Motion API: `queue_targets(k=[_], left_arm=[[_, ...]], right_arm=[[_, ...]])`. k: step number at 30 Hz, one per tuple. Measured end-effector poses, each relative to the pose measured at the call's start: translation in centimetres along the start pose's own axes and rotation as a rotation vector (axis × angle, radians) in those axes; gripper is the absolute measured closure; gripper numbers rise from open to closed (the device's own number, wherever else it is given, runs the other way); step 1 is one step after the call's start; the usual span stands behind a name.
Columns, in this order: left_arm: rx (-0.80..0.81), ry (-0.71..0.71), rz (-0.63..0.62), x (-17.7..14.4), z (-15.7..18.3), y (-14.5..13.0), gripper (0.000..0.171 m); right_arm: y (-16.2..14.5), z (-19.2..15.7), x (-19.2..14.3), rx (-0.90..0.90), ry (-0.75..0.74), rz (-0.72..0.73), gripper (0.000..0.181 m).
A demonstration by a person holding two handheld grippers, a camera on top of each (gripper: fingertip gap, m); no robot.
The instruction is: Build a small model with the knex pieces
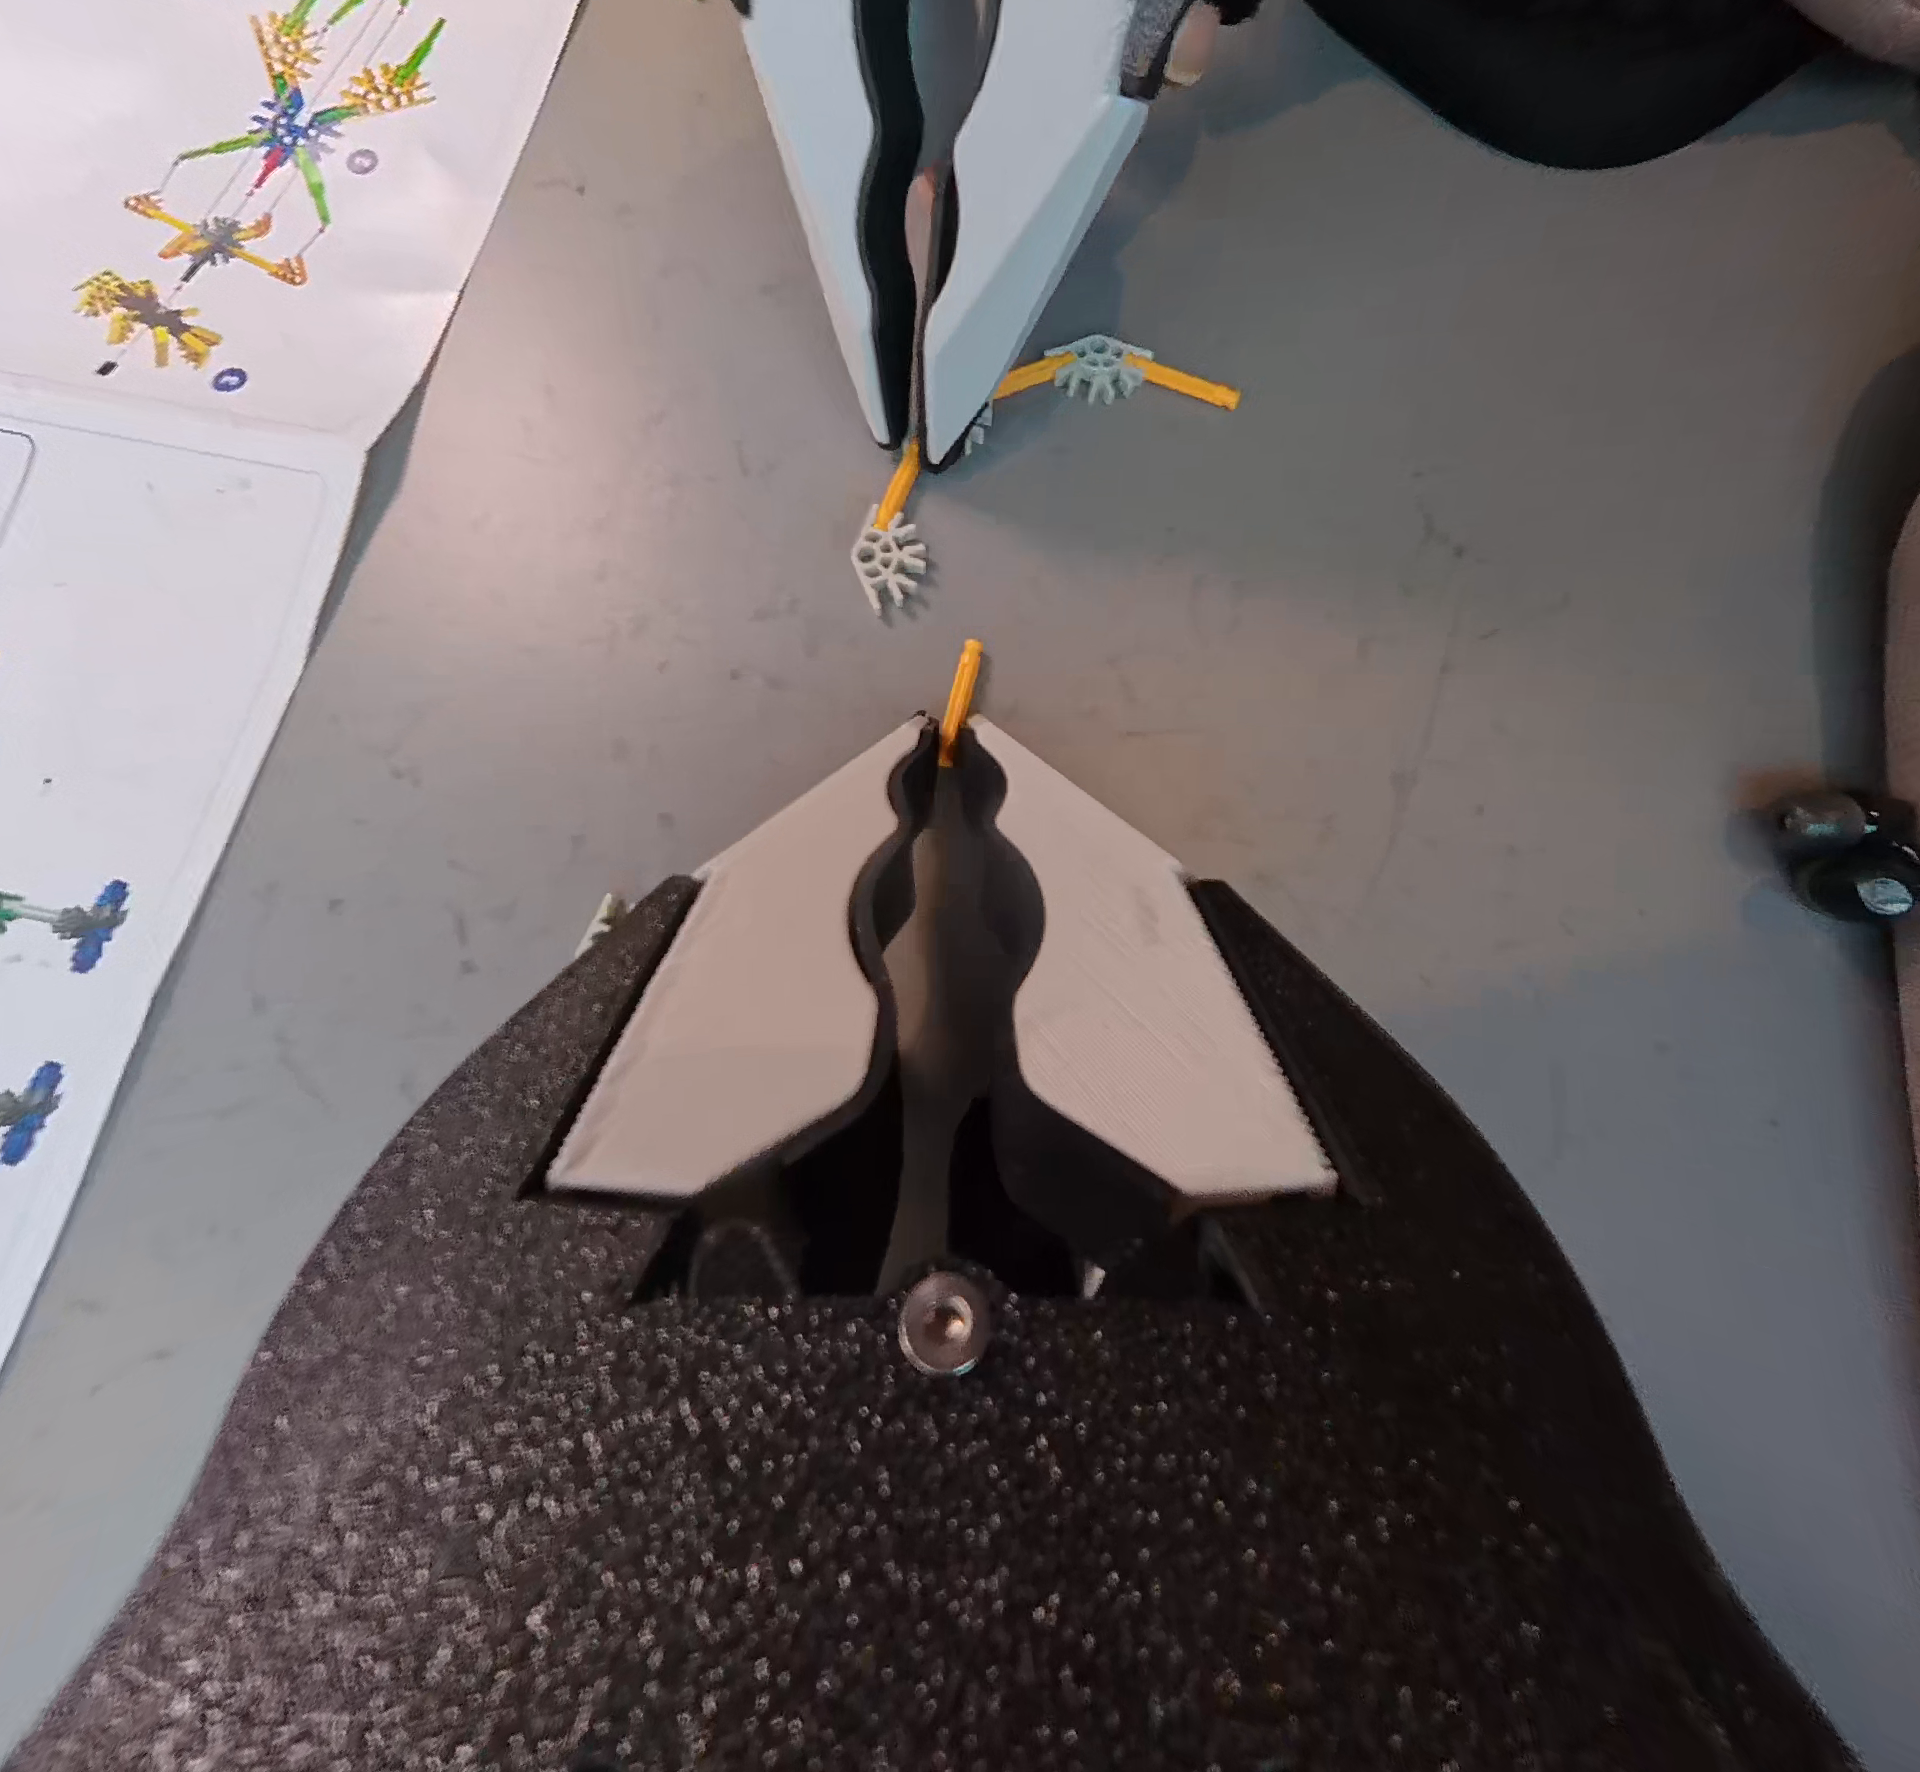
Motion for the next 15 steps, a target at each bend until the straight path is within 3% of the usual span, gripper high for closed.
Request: queue_targets(k=[5, 15], left_arm=[[-0.079, 0.026, 0.066, -0.8, -0.9, 0.9, 0.169], [-0.193, 0.063, 0.012, -0.3, -1.9, -0.2, 0.169]], right_arm=[[0.6, -0.6, 0.6, 0.064, 0.031, 0.019, 0.177], [1.2, -0.6, 0.9, 0.133, 0.035, 0.048, 0.177]])
Point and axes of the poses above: each gripper's, where its closed fingertips meet, x out along the fingers, y out of its top, z = x × y across the jaws, the point moved 4 cm from there along -x, back along the fingers, and after that the axes turned 2 degrees about y, right-handed, at the moved point
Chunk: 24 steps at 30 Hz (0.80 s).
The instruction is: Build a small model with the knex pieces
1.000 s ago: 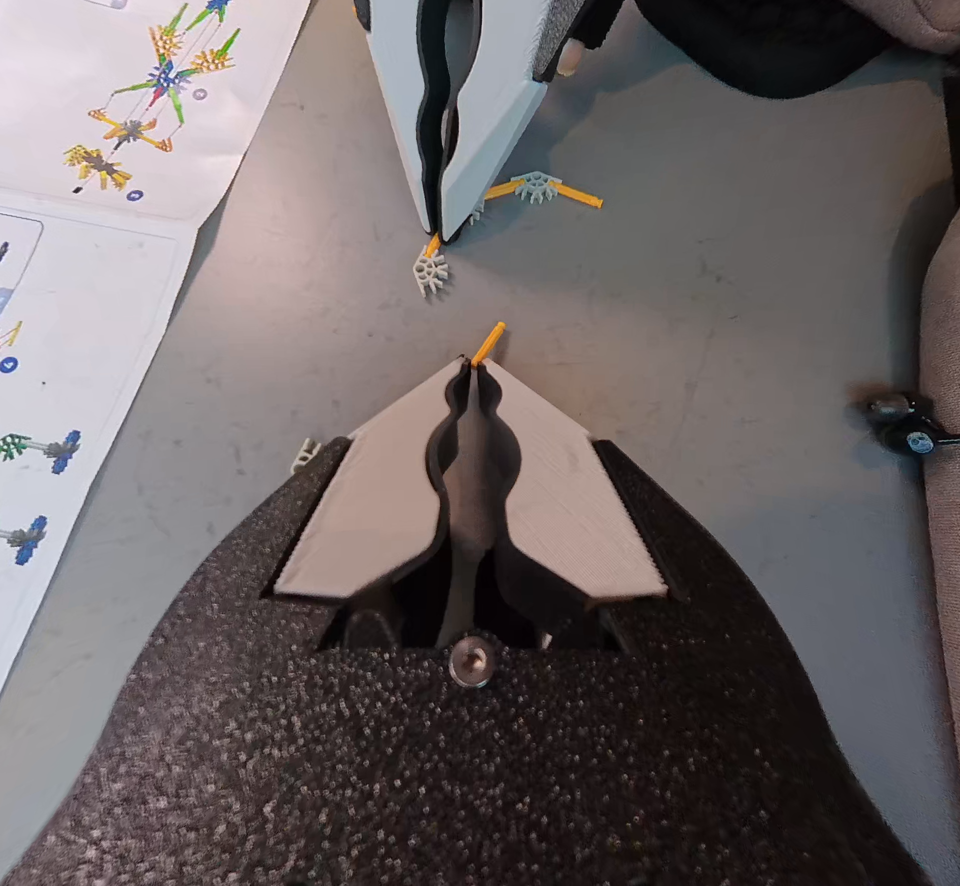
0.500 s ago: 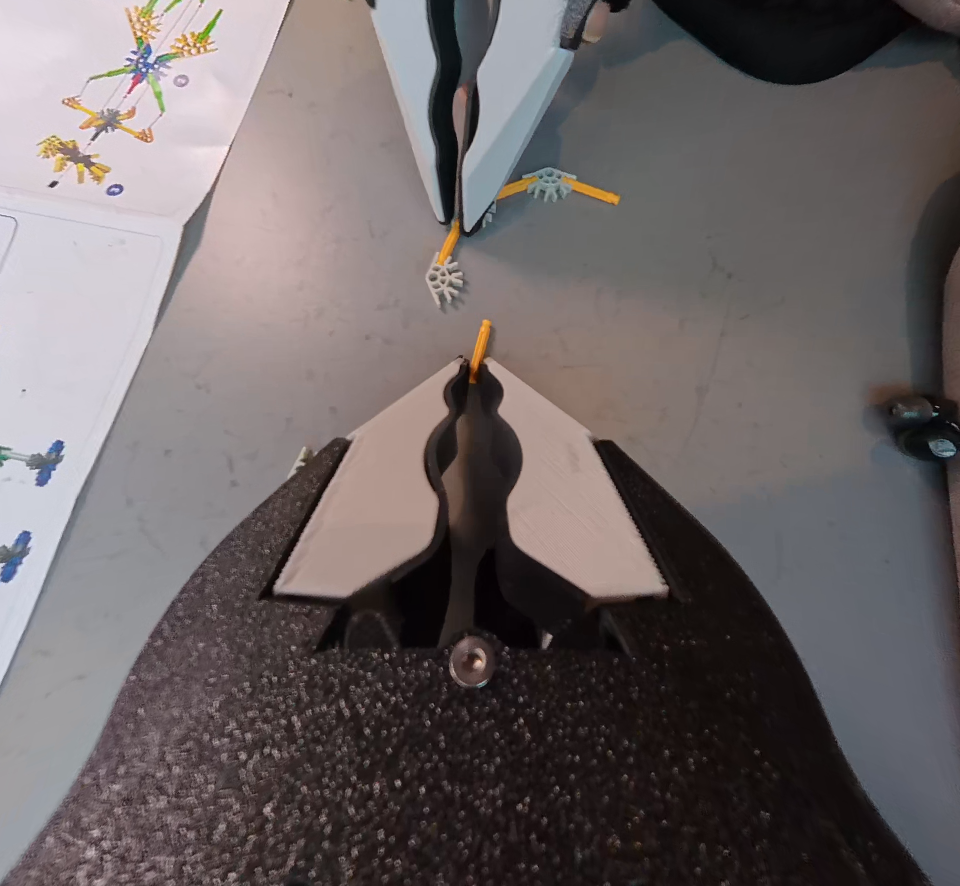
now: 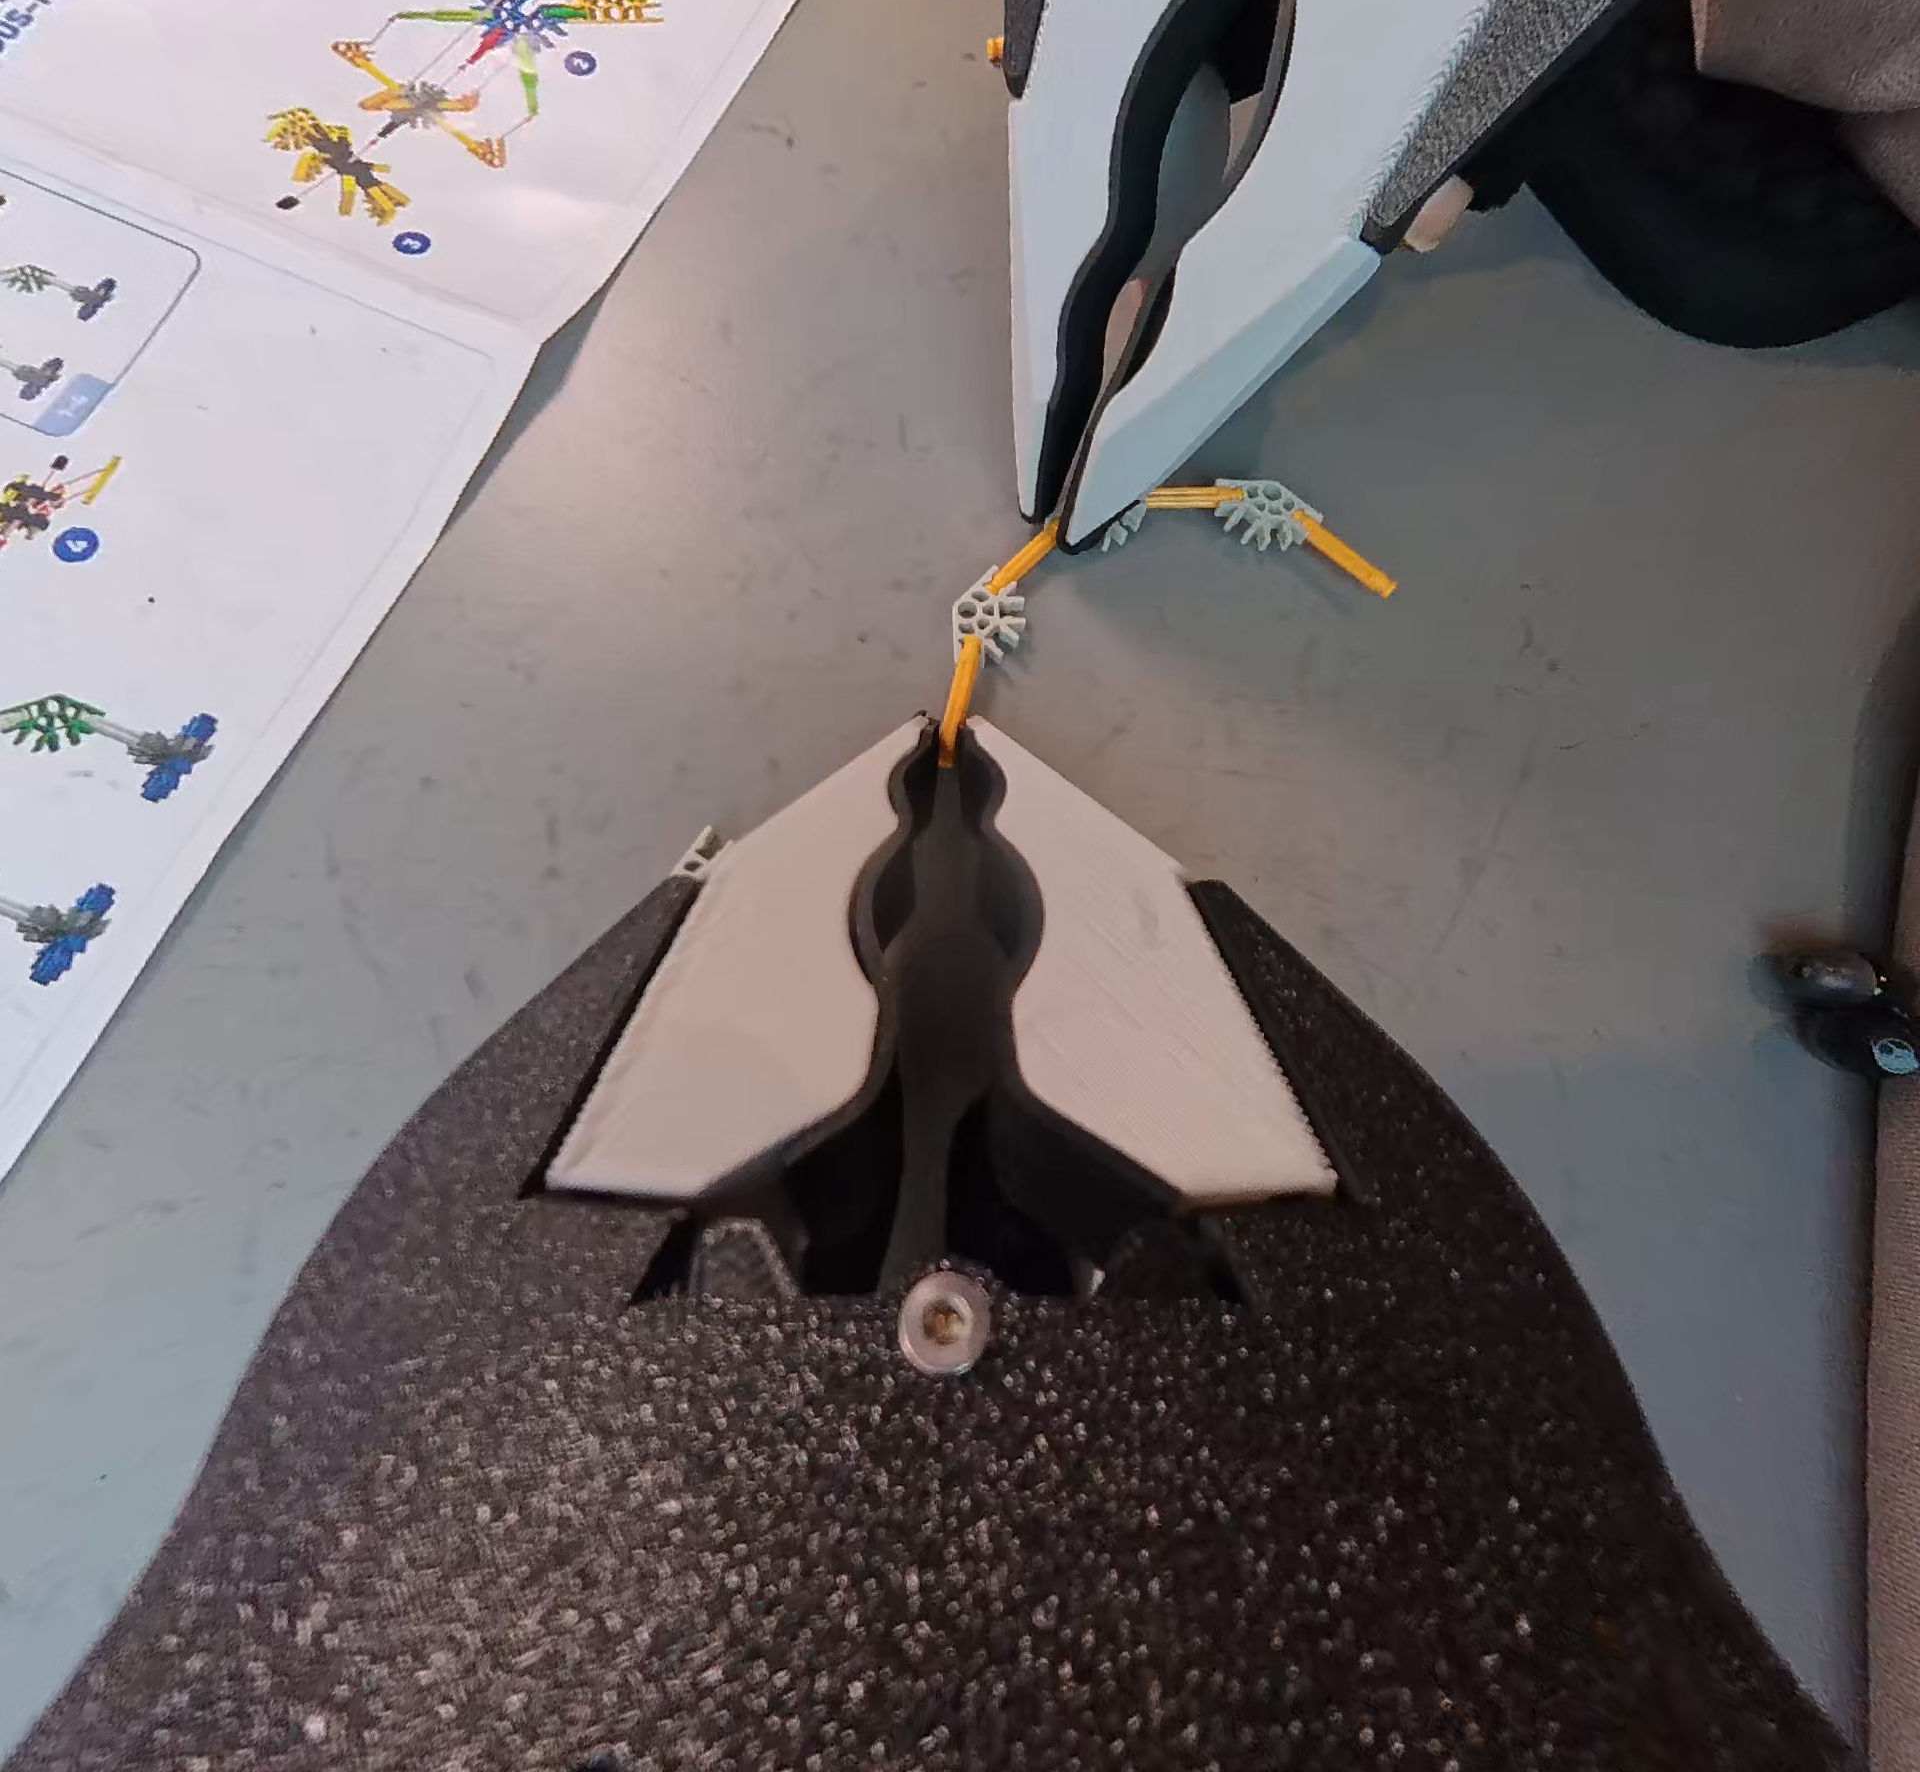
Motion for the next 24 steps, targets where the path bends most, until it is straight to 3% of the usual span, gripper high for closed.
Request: queue_targets(k=[8, 16, 24], left_arm=[[0.001, 0.015, -0.009, 0.0, 0.1, 0.0, 0.168], [-0.004, 0.022, -0.019, 0.0, 0.1, 0.0, 0.169], [-0.013, 0.014, -0.018, -0.1, 0.0, 0.0, 0.168]], right_arm=[[0.2, -0.1, 0.0, -0.027, -0.017, 0.002, 0.175], [2.6, -0.4, 0.2, -0.249, -0.112, 0.131, 0.181], [2.2, -0.5, 1.6, -0.274, -0.11, 0.085, 0.181]])
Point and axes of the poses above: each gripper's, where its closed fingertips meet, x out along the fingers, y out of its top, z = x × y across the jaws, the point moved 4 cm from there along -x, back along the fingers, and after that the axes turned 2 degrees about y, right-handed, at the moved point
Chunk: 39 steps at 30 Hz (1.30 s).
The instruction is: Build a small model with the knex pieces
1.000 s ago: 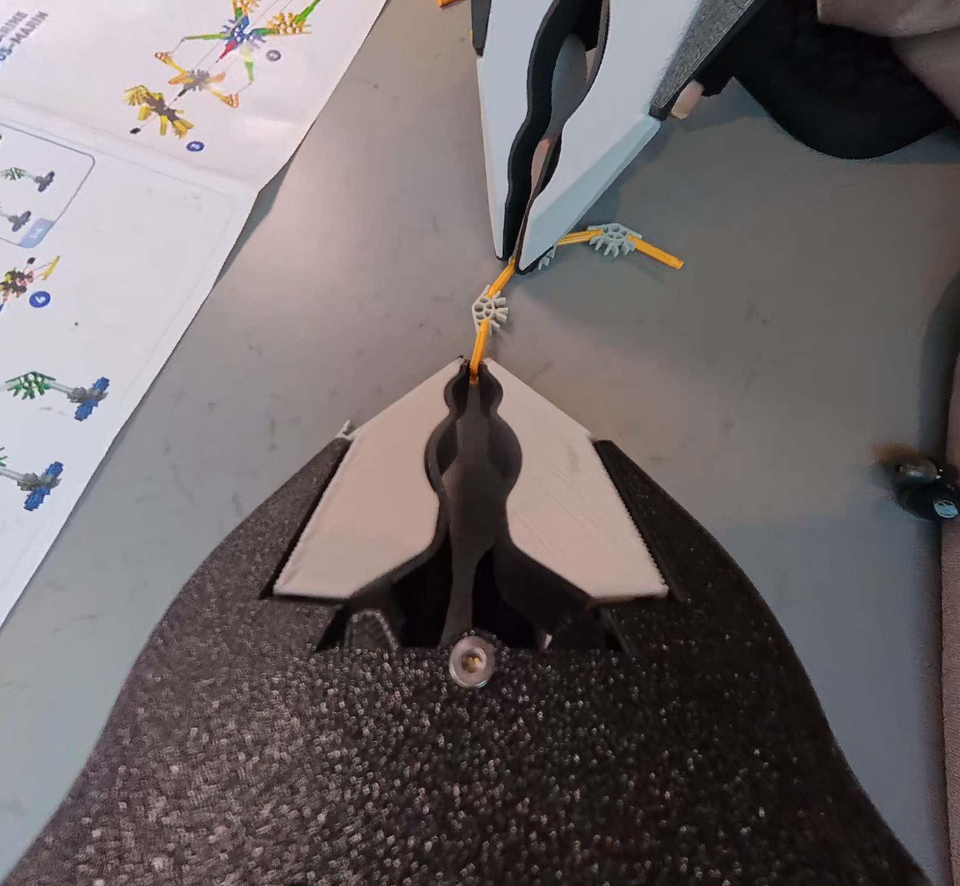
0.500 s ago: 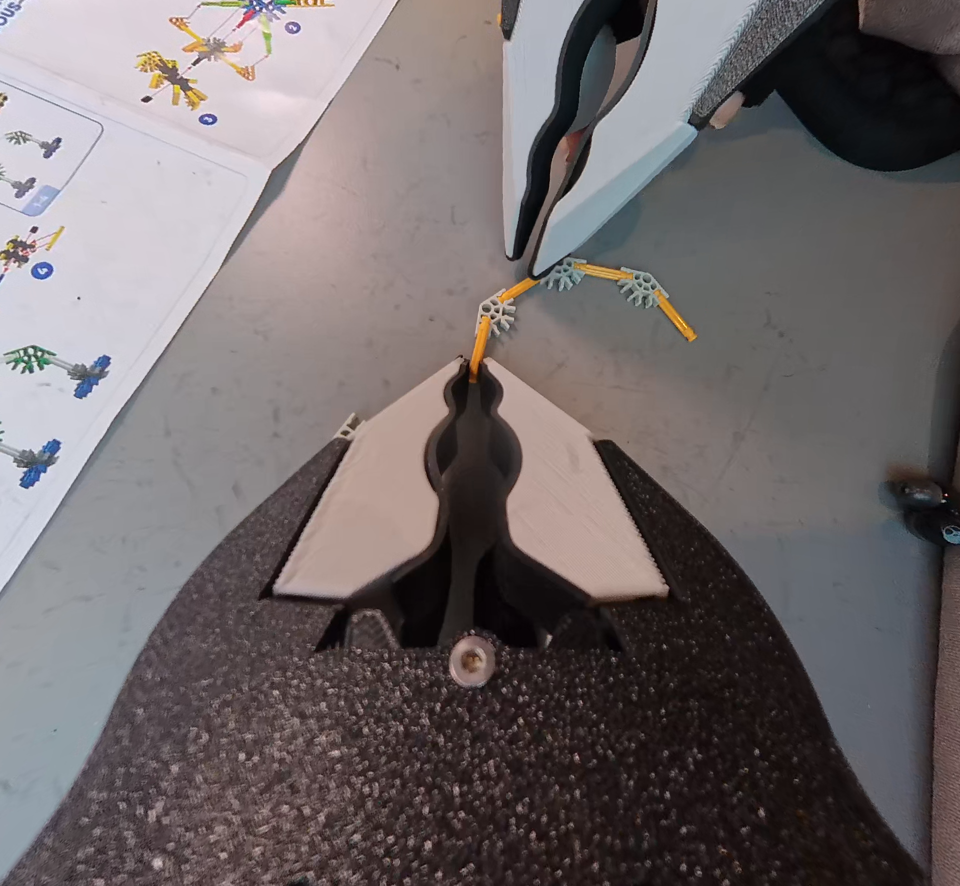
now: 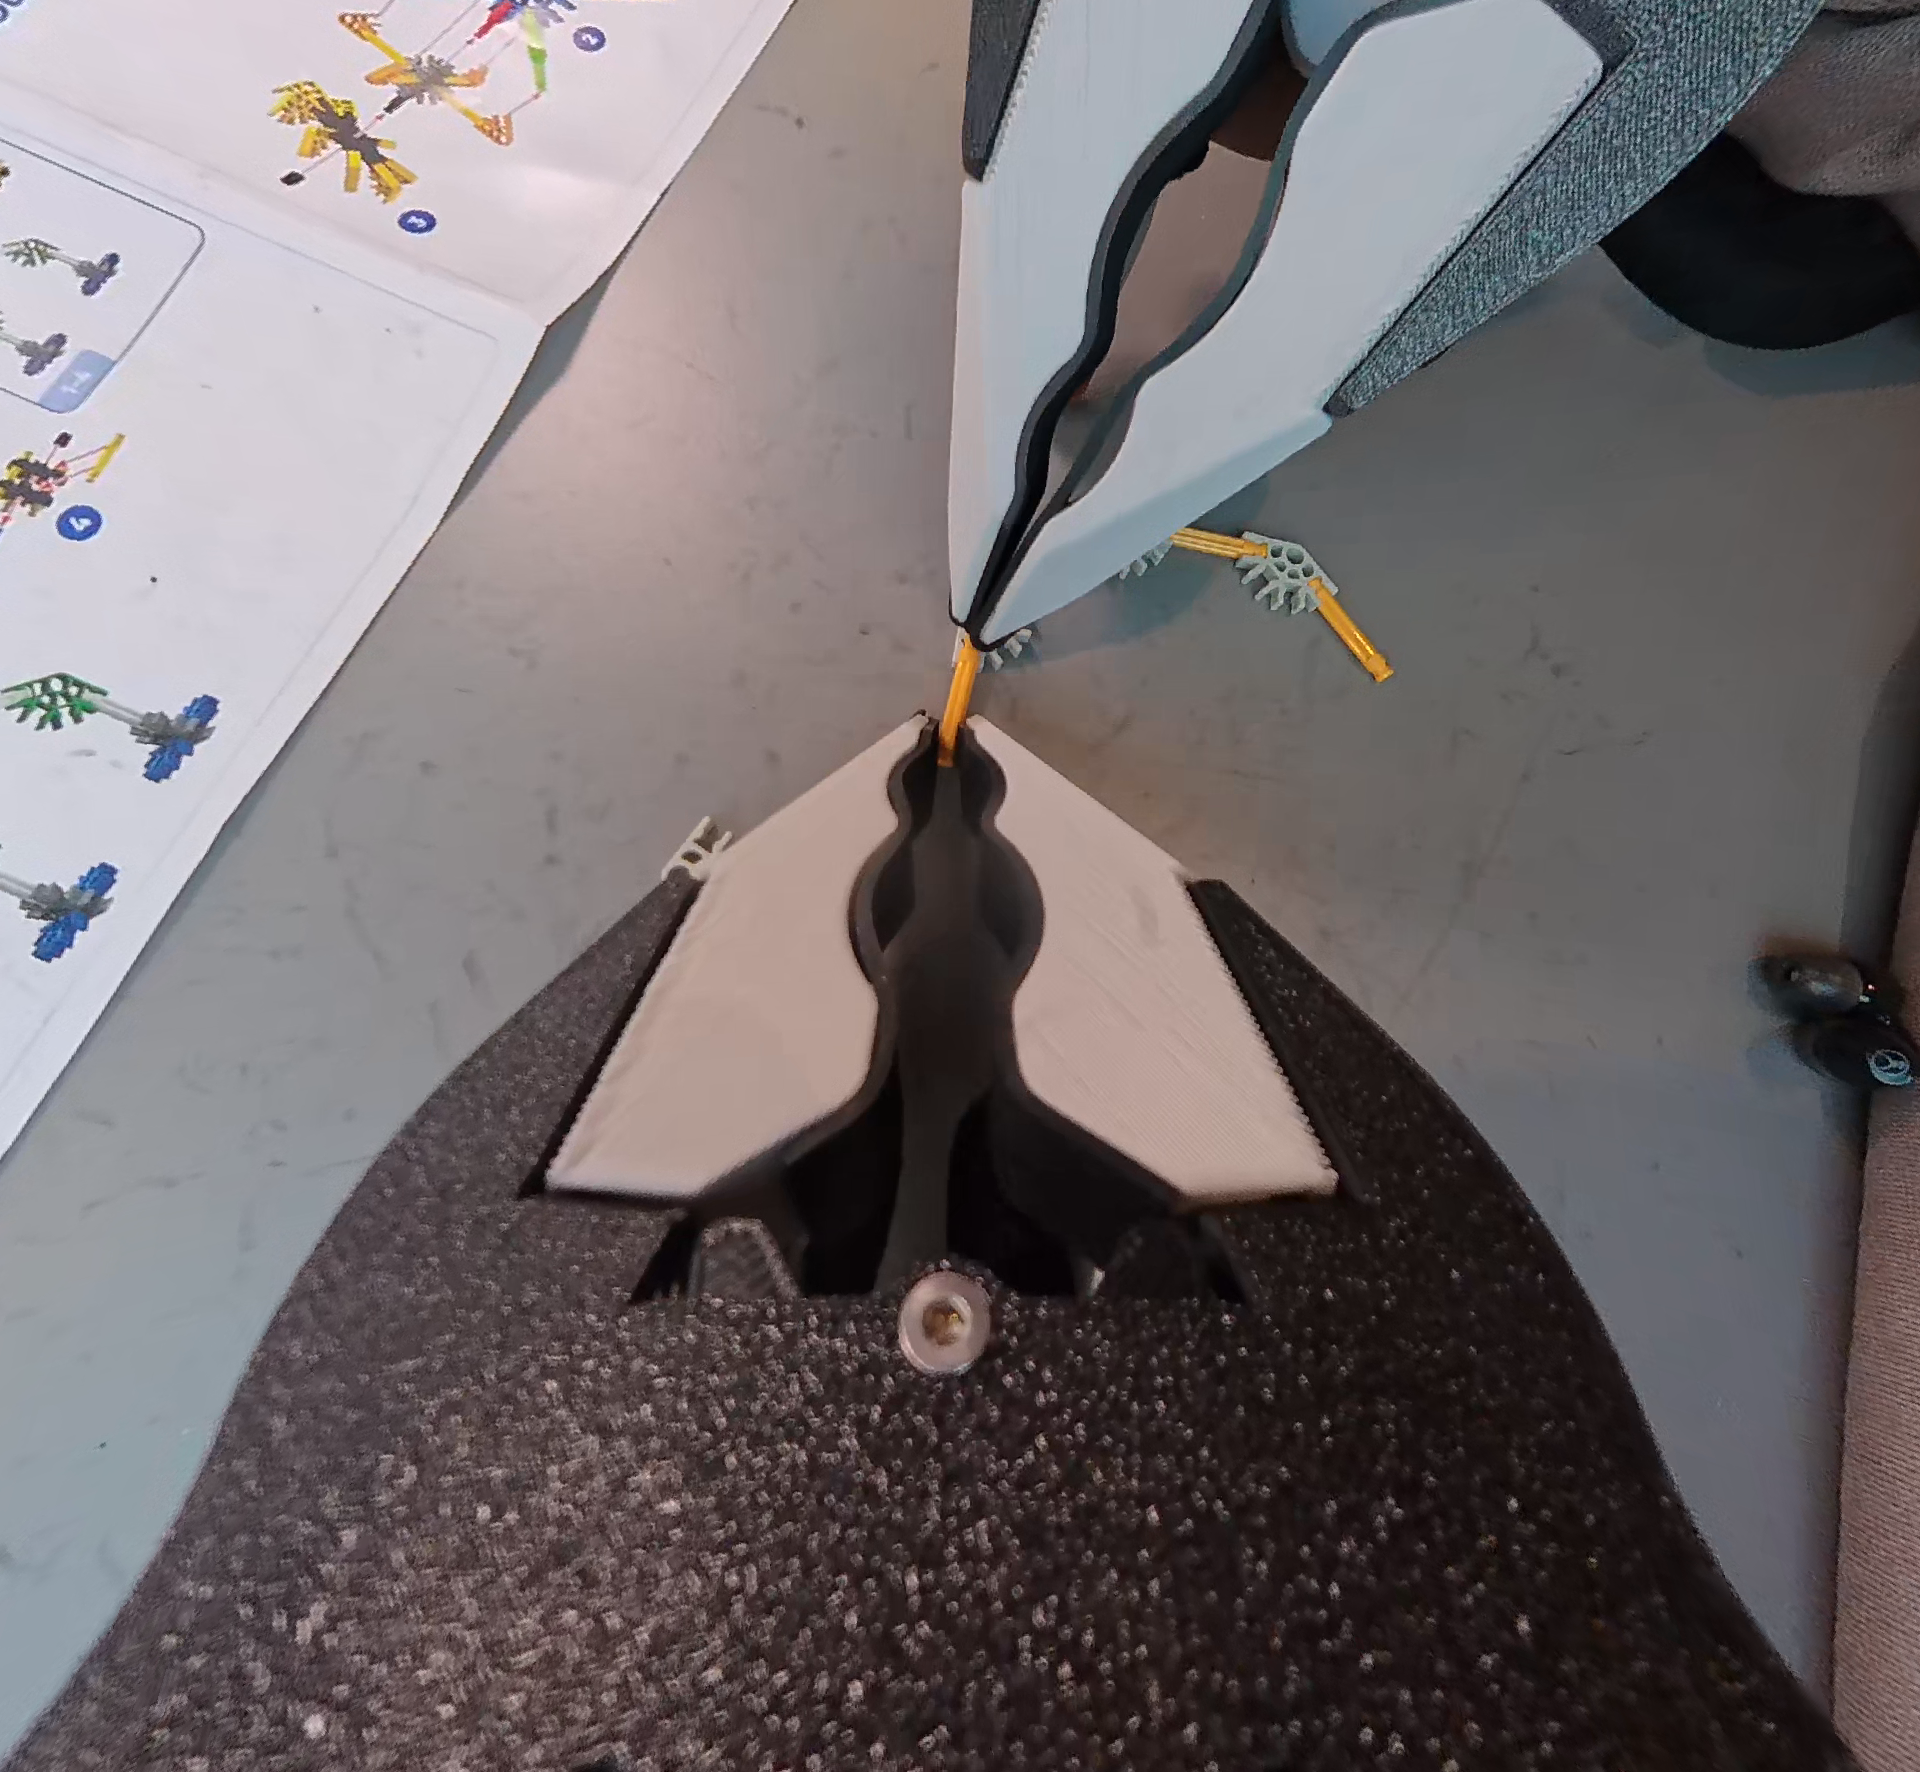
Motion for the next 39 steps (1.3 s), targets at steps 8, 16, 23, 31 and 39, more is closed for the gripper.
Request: queue_targets(k=[8, 16, 23, 31, 39], left_arm=[[0.001, 0.007, -0.01, 0.1, 0.0, 0.1, 0.169], [-0.021, -0.005, -0.012, 0.1, -0.1, 0.1, 0.169], [-0.038, -0.046, -0.005, -0.1, -0.3, -0.1, 0.168], [-0.048, -0.056, -0.021, -0.2, -0.4, -0.1, 0.169], [-0.038, -0.04, -0.026, -0.2, -0.4, -0.1, 0.169]], right_arm=[[0.2, 0.1, 0.3, -0.002, 0.008, -0.112, 0.181], [1.5, 0.2, 0.9, -0.222, 0.082, -0.378, 0.181], [1.8, 0.0, 1.2, -0.251, 0.095, -0.399, 0.181], [1.8, 0.3, 1.2, -0.213, 0.132, -0.323, 0.181], [1.6, 0.7, 1.1, -0.145, 0.203, -0.231, 0.181]])
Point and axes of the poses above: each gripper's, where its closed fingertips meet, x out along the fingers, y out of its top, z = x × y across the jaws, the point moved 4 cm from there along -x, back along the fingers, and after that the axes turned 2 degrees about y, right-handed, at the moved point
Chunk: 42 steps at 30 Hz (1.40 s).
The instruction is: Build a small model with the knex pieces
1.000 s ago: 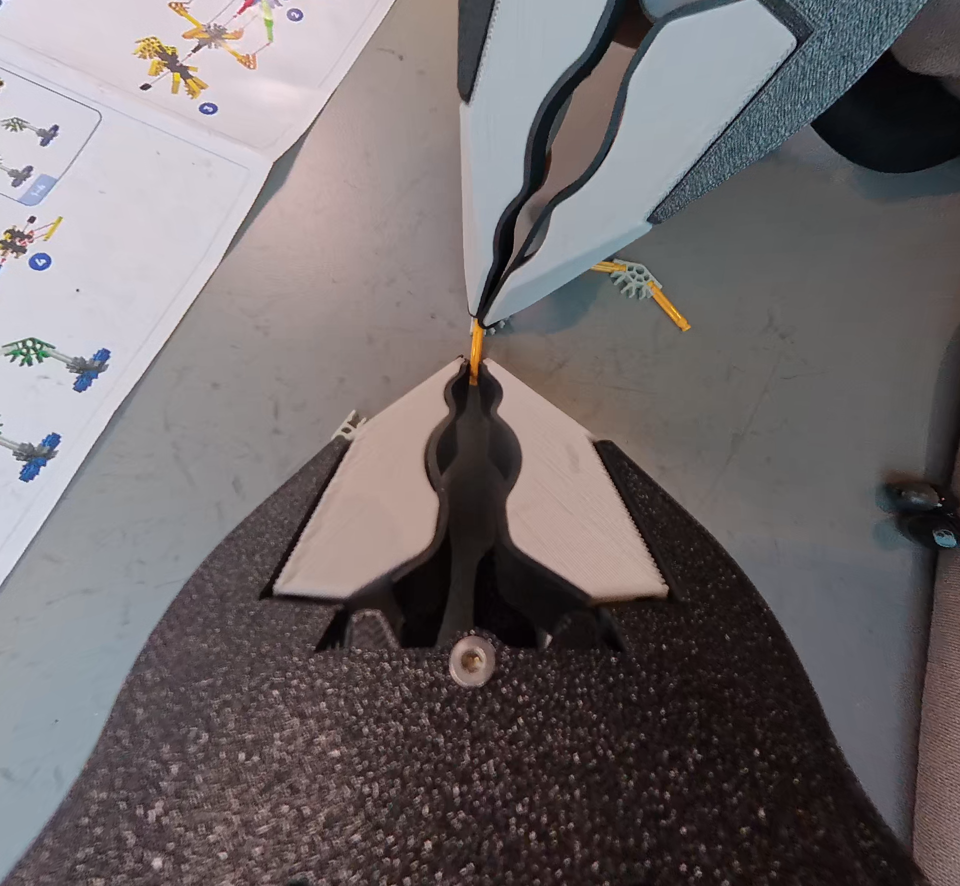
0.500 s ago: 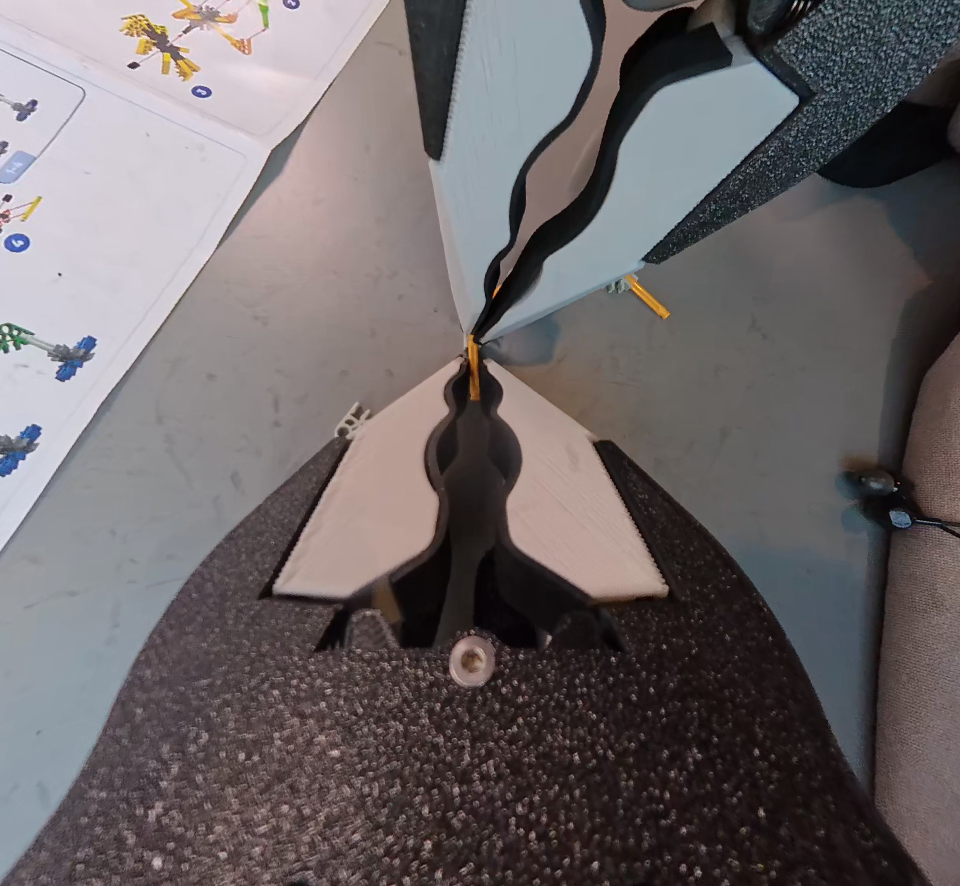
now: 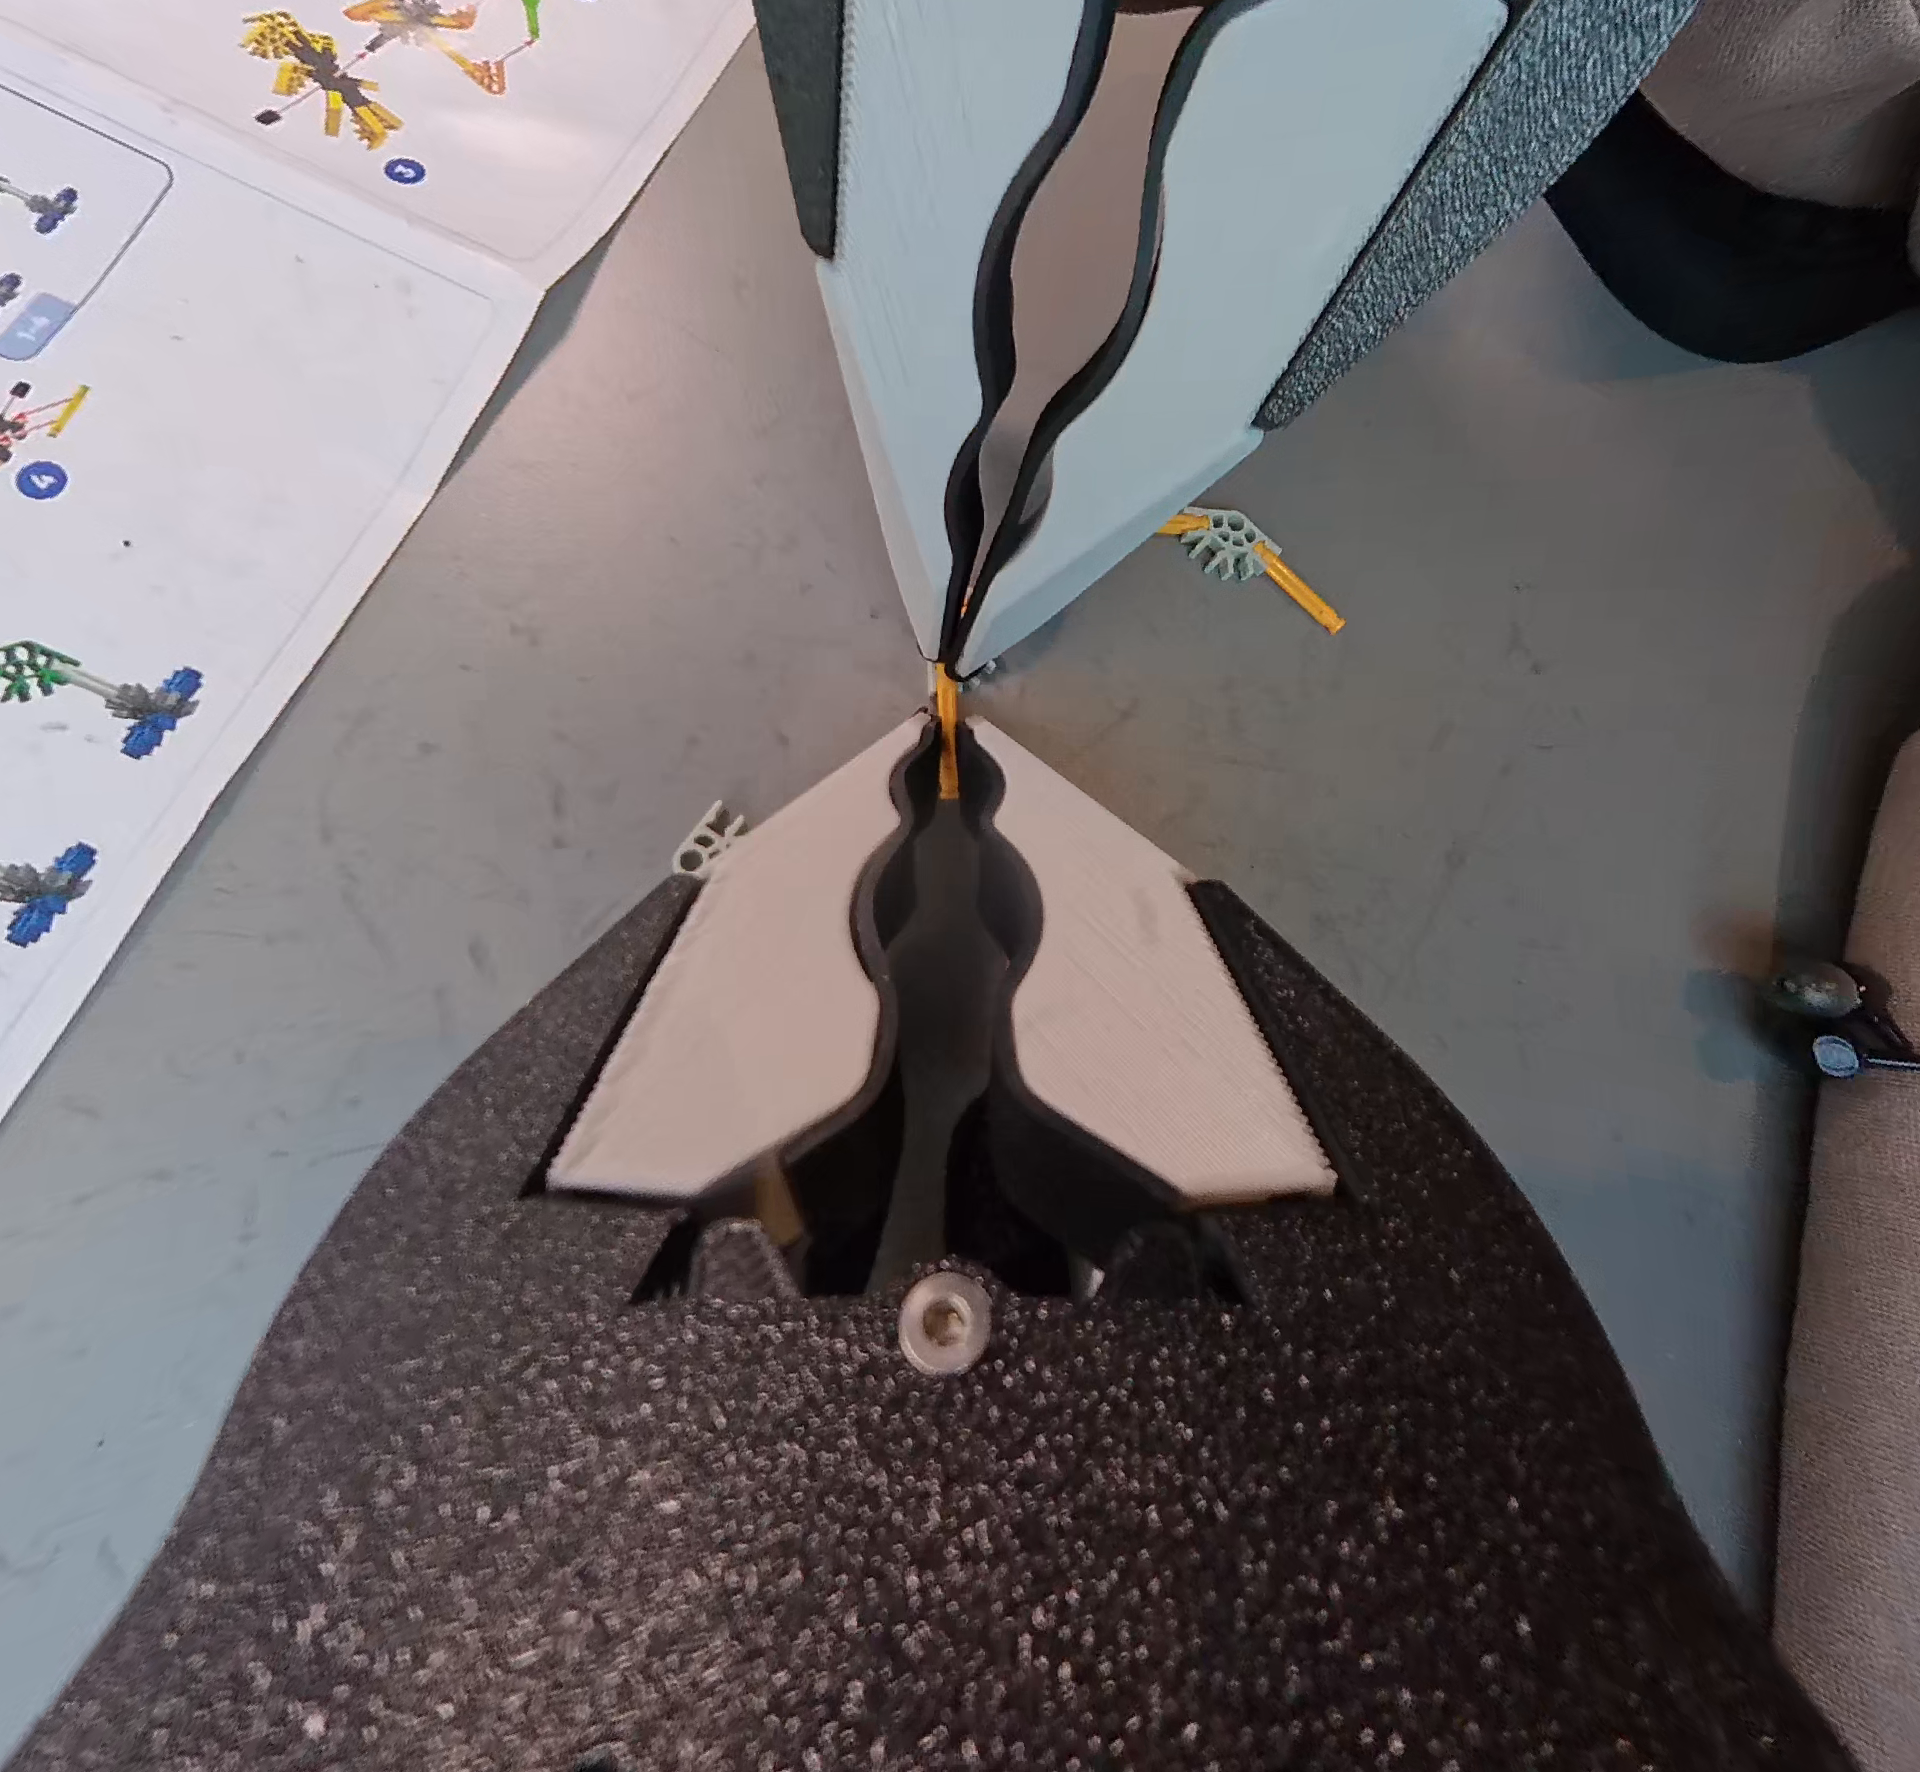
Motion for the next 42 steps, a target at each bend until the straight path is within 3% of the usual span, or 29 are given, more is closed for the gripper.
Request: queue_targets(k=[12, 35, 39, 42], left_arm=[[0.008, 0.005, 0.001, 0.0, 0.1, 0.0, 0.169], [-0.073, -0.08, -0.006, -1.0, -0.6, -0.6, 0.171], [-0.066, -0.075, -0.005, -1.0, -0.6, -0.6, 0.171], [-0.052, -0.049, -0.013, -1.2, -0.6, -0.7, 0.171]], right_arm=[[0.2, 0.1, 0.0, 0.01, 0.001, 0.013, 0.181], [1.4, -0.5, 0.7, -0.045, -0.116, -0.259, 0.181], [1.4, -0.7, 0.7, -0.059, -0.16, -0.252, 0.181], [1.1, -0.4, 0.7, -0.009, -0.182, -0.099, 0.181]])
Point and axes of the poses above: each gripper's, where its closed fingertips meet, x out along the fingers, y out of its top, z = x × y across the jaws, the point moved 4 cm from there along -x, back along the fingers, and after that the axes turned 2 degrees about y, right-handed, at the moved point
